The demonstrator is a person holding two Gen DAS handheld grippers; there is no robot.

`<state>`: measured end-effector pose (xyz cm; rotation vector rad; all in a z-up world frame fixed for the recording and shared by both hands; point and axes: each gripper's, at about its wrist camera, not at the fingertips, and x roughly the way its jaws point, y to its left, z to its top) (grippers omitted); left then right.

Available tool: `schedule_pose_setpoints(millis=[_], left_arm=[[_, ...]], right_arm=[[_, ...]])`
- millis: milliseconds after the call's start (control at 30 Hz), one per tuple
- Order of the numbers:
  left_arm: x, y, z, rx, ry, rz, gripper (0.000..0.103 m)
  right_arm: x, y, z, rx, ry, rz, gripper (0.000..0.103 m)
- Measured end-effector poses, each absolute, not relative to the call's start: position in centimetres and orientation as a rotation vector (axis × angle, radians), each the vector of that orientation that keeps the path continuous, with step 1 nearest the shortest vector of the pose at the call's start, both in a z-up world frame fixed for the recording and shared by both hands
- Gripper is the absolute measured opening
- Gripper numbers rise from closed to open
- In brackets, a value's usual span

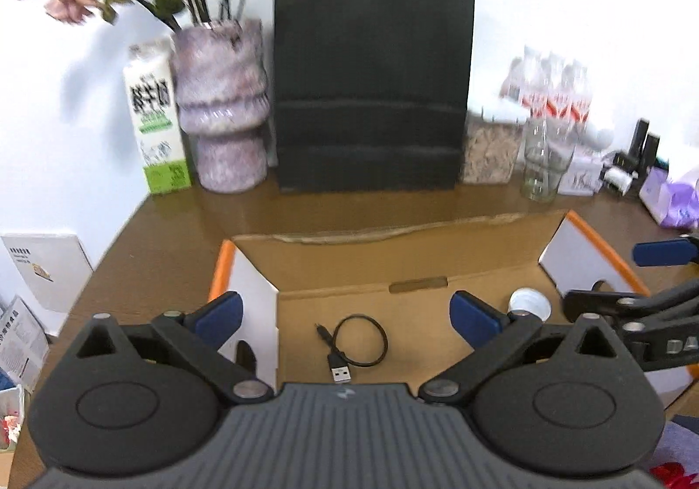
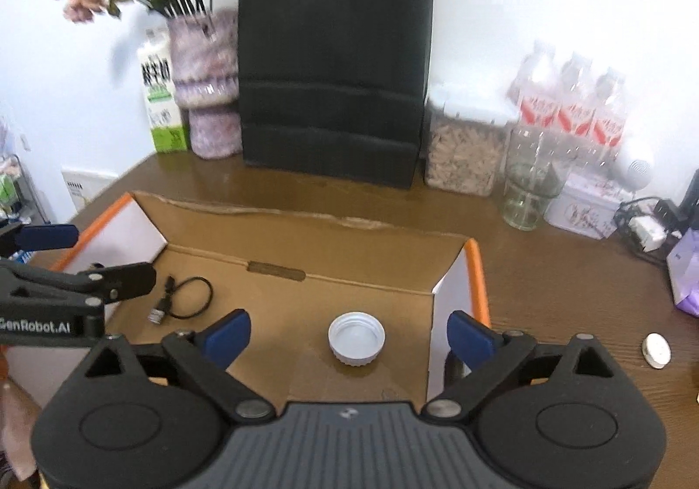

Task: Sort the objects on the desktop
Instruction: 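Withdraw both open grippers from the box back over the table objects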

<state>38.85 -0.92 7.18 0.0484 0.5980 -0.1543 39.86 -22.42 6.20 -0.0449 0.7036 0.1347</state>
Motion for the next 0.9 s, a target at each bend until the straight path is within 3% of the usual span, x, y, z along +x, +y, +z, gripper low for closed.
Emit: schedule_pose_setpoints(millis=[433, 900], left_arm=[[26.9, 2.1, 11.0, -0.028, 0.356, -0.17, 0.103], [14.9, 4.4, 6.9, -0.135, 0.324, -0.149, 0.103]], right_arm=[[26.5, -24.1, 10.8, -0.086, 0.451, 0.167, 0.103], [12.1, -24.7, 6.9, 0.0, 0.398, 0.173, 0.103]])
